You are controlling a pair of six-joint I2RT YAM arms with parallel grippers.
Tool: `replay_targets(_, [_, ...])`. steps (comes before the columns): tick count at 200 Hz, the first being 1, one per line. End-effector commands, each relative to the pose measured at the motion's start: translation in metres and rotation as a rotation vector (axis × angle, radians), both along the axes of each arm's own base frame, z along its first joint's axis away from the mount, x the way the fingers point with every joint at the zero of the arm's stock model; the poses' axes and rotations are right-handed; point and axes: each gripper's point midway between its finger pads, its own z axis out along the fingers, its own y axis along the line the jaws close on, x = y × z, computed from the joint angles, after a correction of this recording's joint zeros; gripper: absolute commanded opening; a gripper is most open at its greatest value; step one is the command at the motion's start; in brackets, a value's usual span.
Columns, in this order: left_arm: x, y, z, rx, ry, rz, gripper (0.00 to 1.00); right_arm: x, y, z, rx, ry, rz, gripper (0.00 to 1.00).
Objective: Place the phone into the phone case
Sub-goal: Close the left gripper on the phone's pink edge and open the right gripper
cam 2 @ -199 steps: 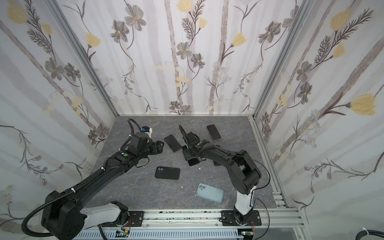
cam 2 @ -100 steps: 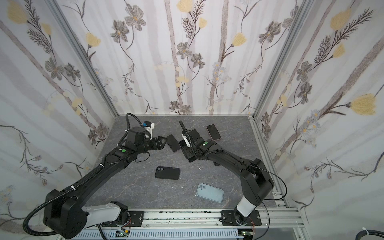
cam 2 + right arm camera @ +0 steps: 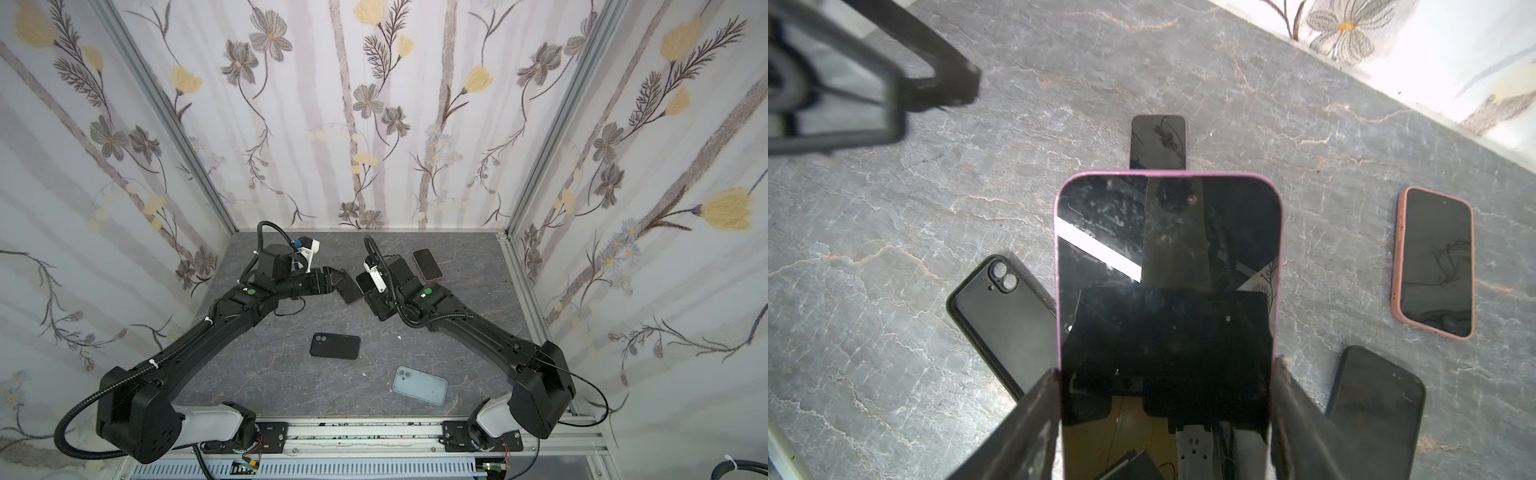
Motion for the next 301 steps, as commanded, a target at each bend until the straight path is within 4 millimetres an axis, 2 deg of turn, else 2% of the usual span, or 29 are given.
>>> replay_targets(1, [-0.002,-0.014,0.020,-0.079,-0.012,-0.069,0.75,0.001,0.004,0.021,0.036,-0.059,0.022,0.32])
replay_targets(28, [-0.004,-0.024,0.028,-0.129,0.002,-0.118,0.74,-0.003,0.006,0.033,0.054,-0.088,0.039,0.32])
replay_targets(85, [-0.001,-0.032,0.033,-0.177,0.022,-0.148,0.73,-0.009,0.008,0.054,0.066,-0.131,0.066,0.32])
replay_targets(153, [-0.004,-0.041,0.030,-0.224,0.057,-0.197,0.65,-0.017,0.014,0.057,0.047,-0.133,0.106,0.32])
replay_targets(185, [-0.009,-0.045,0.032,-0.242,0.066,-0.233,0.49,-0.013,0.013,0.059,0.038,-0.141,0.095,0.32])
replay_targets(188, [-0.010,-0.045,0.033,-0.244,0.065,-0.238,0.47,-0.021,0.022,0.059,0.038,-0.140,0.121,0.32])
replay_targets(213, [-0.020,-0.046,0.031,-0.257,0.081,-0.276,0.34,-0.021,0.024,0.061,0.031,-0.146,0.121,0.32])
replay_targets(233, [-0.028,-0.046,0.029,-0.264,0.093,-0.299,0.17,-0.021,0.027,0.062,0.033,-0.149,0.126,0.32])
replay_targets(248, [-0.032,-0.045,0.029,-0.267,0.091,-0.306,0.00,-0.022,0.030,0.062,0.030,-0.148,0.130,0.32])
replay_targets(280, [-0.031,-0.039,0.034,-0.267,0.064,-0.262,0.00,-0.021,0.032,0.068,0.042,-0.156,0.112,0.34])
replay_targets(292, [-0.028,-0.035,0.040,-0.273,0.039,-0.226,0.00,-0.018,0.032,0.075,0.056,-0.169,0.079,0.41])
replay_targets(301, [-0.024,-0.030,0.045,-0.277,0.016,-0.186,0.00,-0.016,0.031,0.080,0.073,-0.173,0.055,0.50])
